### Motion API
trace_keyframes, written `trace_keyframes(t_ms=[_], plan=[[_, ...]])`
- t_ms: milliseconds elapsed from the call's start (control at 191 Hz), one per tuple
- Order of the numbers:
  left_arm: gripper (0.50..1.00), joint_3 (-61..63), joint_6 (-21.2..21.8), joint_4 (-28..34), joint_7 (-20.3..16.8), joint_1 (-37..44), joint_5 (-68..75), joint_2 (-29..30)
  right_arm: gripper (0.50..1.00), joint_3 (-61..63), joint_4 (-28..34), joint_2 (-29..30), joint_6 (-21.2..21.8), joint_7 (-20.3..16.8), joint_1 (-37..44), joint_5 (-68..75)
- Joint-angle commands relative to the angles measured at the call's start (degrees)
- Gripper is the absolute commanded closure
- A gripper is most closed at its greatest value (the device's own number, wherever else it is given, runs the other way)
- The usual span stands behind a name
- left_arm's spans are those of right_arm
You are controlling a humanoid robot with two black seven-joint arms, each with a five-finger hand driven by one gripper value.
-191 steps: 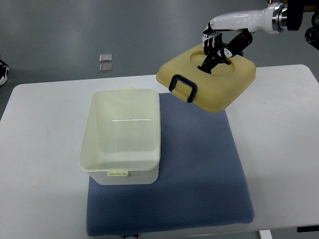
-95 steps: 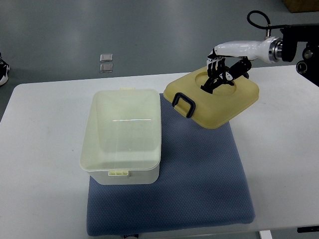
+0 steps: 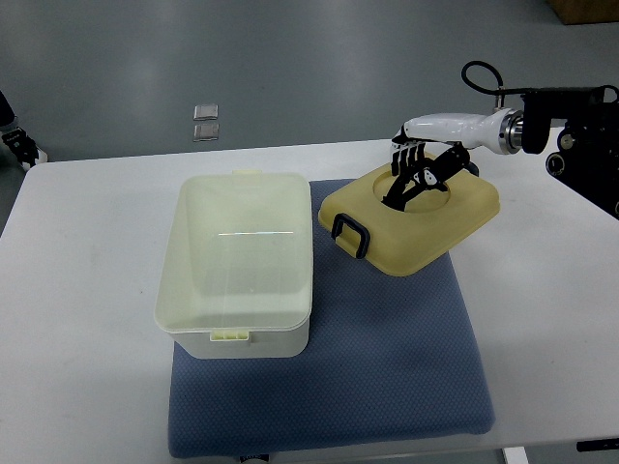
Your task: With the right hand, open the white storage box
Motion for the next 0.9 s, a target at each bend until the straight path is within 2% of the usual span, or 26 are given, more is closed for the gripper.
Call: trace_keyframes(t_ms=[0, 16, 26, 84, 115, 220, 335, 388, 508, 571, 760, 896], plan=[[0.500, 0.0, 0.0, 0.0, 0.0, 0.0, 0.0, 0.0, 0.779, 0.1, -0.1, 0.8, -0.3, 0.0, -0.4, 0.0], [0.500, 0.0, 0.0, 0.0, 0.0, 0.0, 0.0, 0.0, 0.736, 0.2, -0.1, 1.2, -0.5, 0.0, -0.4, 0.0], [0.500, 0.0, 0.0, 0.0, 0.0, 0.0, 0.0, 0.0, 0.736, 0.2, -0.1, 1.2, -0.5, 0.0, -0.4, 0.0], [0.500, 0.0, 0.0, 0.0, 0.0, 0.0, 0.0, 0.0, 0.622, 0.5, -0.1, 2.0, -1.9, -0.1, -0.7, 0.2], [0.500, 0.0, 0.0, 0.0, 0.0, 0.0, 0.0, 0.0, 0.587, 0.6, -0.1, 2.5, -2.7, -0.2, -0.8, 0.2], [0.500, 0.0, 0.0, 0.0, 0.0, 0.0, 0.0, 0.0, 0.576, 0.5, -0.1, 2.6, -3.5, -0.1, -0.8, 0.2], [0.500, 0.0, 0.0, 0.0, 0.0, 0.0, 0.0, 0.0, 0.570, 0.5, 0.0, 1.9, -2.3, -0.1, -0.8, 0.3], [0.500, 0.0, 0.0, 0.0, 0.0, 0.0, 0.0, 0.0, 0.570, 0.5, 0.0, 1.5, -0.5, -0.1, -0.8, 0.4], [0.500, 0.0, 0.0, 0.0, 0.0, 0.0, 0.0, 0.0, 0.570, 0.7, 0.1, 0.7, 7.8, -0.1, 0.7, 0.3], [0.500, 0.0, 0.0, 0.0, 0.0, 0.0, 0.0, 0.0, 0.570, 0.8, 0.1, -0.2, 10.2, -0.1, 1.7, 0.4], [0.500, 0.0, 0.0, 0.0, 0.0, 0.0, 0.0, 0.0, 0.572, 2.7, -0.2, -0.5, 14.7, -1.3, 3.1, 10.5], [0.500, 0.0, 0.0, 0.0, 0.0, 0.0, 0.0, 0.0, 0.572, 3.0, -2.0, -0.1, 15.9, -6.0, 2.9, 23.2]])
